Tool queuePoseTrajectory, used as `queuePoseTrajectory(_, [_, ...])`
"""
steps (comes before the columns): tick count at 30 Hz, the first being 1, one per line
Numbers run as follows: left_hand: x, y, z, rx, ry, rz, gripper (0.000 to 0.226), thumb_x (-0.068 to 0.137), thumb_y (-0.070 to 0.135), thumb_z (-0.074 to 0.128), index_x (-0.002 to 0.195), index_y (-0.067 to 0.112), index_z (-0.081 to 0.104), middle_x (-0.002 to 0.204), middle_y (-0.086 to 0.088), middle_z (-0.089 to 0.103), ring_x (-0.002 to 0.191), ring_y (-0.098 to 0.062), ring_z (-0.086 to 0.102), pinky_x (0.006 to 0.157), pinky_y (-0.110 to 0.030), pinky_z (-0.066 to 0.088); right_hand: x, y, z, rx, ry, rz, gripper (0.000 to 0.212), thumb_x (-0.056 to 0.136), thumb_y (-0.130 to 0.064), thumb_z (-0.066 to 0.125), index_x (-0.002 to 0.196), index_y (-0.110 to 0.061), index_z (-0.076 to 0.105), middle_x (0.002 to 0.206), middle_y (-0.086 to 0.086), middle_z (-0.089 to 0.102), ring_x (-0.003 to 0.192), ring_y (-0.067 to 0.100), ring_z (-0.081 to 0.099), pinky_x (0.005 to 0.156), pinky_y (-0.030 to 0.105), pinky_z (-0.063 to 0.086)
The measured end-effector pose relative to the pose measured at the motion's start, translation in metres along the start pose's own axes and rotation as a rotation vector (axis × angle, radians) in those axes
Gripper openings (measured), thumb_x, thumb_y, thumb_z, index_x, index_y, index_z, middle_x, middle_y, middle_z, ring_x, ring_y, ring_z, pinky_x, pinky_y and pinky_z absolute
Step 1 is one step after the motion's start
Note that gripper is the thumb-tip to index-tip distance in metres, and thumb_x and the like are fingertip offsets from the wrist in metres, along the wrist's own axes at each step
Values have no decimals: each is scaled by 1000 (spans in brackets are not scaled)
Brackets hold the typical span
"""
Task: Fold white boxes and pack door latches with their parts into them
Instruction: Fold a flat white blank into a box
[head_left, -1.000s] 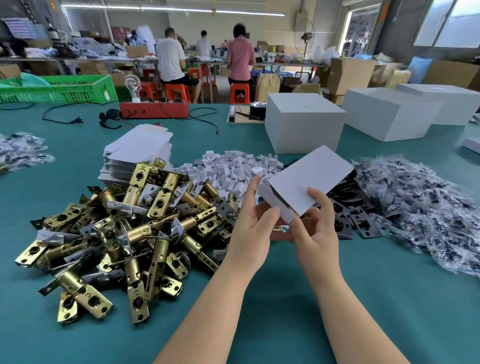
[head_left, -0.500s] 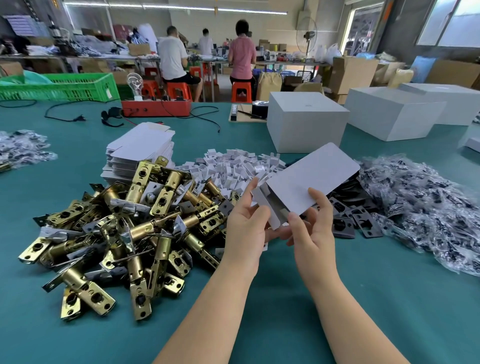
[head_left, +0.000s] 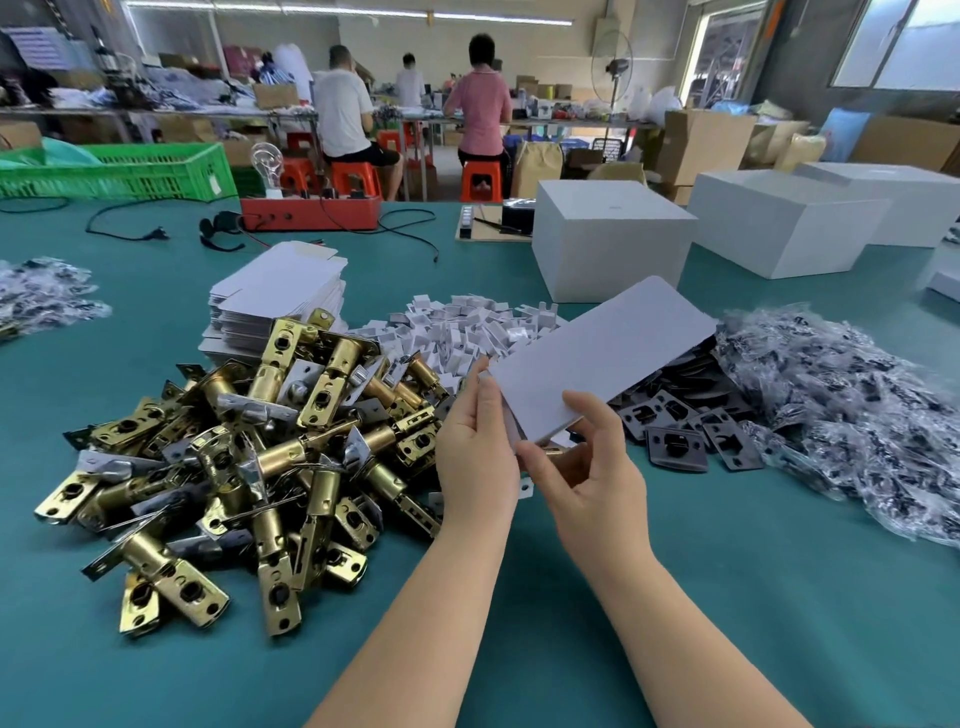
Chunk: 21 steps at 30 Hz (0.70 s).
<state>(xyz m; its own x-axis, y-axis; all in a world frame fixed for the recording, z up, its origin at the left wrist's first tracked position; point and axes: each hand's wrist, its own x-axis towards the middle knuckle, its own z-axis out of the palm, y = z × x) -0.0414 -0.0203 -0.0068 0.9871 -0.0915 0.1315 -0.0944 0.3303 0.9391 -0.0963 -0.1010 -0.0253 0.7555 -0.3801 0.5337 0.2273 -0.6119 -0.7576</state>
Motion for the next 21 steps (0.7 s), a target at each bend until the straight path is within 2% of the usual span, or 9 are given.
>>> queuePoseTrajectory(2, [-1, -1, -1, -23, -9, 9, 28, 104, 40, 38, 123, 40, 59, 122, 6, 65, 107, -7, 65, 83, -22, 55, -2, -3, 3, -28, 7, -33, 63, 81, -38, 73, 104, -76, 28, 84, -24, 59, 61, 6, 56, 55, 17, 45])
queuePoseTrajectory(5, [0, 1, 0, -148, -83, -63, 35, 106, 45, 28, 131, 41, 51, 129, -1, 60, 113, -15, 64, 85, -27, 56, -4, -8, 5, -15, 3, -46, 54, 76, -52, 66, 104, -78, 28, 86, -34, 56, 66, 2, 55, 59, 11, 44])
queuePoseTrajectory(8, [1, 2, -2, -232, -117, -118, 34, 104, 48, 28, 124, 45, 55, 121, 1, 68, 109, -20, 67, 76, -25, 56, -5, -8, 5, 11, -12, -32, 44, 72, -62, 55, 105, -78, 30, 85, -36, 58, 74, -3, 58, 64, 6, 42])
queuePoseTrajectory(10, [3, 2, -4, -242, -126, -117, 33, 100, 43, 34, 126, 42, 55, 117, 0, 70, 106, -20, 68, 76, -26, 56, -5, -8, 5, 20, -14, -13, 43, 71, -63, 53, 105, -78, 31, 86, -36, 59, 79, -6, 58, 66, 4, 42])
queuePoseTrajectory(12, [4, 1, -5, -209, -157, -102, 52, 86, 34, 36, 137, 38, 49, 122, -2, 68, 108, -18, 67, 81, -28, 56, -4, -8, 4, 34, -11, 5, 43, 71, -63, 52, 105, -77, 31, 89, -37, 58, 79, -5, 59, 65, 5, 42])
queuePoseTrajectory(14, [3, 0, -5, -153, -199, -69, 67, 81, 27, 34, 147, 37, 37, 131, -1, 62, 113, -14, 64, 90, -29, 55, -4, -9, 4, 57, -4, 9, 44, 70, -62, 53, 106, -76, 30, 91, -38, 56, 76, -1, 59, 62, 8, 44])
queuePoseTrajectory(16, [2, -1, -5, -132, -186, -24, 64, 88, 21, 30, 151, 34, 32, 135, -3, 58, 112, -10, 64, 91, -26, 55, -5, -11, 4, 68, -5, 7, 47, 68, -62, 55, 105, -76, 30, 93, -36, 56, 74, 2, 59, 61, 12, 46])
queuePoseTrajectory(18, [1, -1, -5, -121, -167, 2, 56, 97, 12, 26, 151, 26, 34, 135, -7, 58, 107, -8, 66, 81, -19, 55, -5, -12, 5, 71, -2, 13, 47, 66, -62, 56, 104, -76, 31, 93, -37, 56, 74, 2, 60, 62, 11, 46])
queuePoseTrajectory(21, [0, 1, -4, -104, -174, -6, 51, 100, 9, 25, 145, 28, 42, 127, -6, 63, 101, -6, 68, 74, -16, 54, -6, -12, 8, 83, 7, 30, 46, 67, -62, 55, 103, -76, 31, 92, -35, 57, 77, 0, 60, 64, 12, 47])
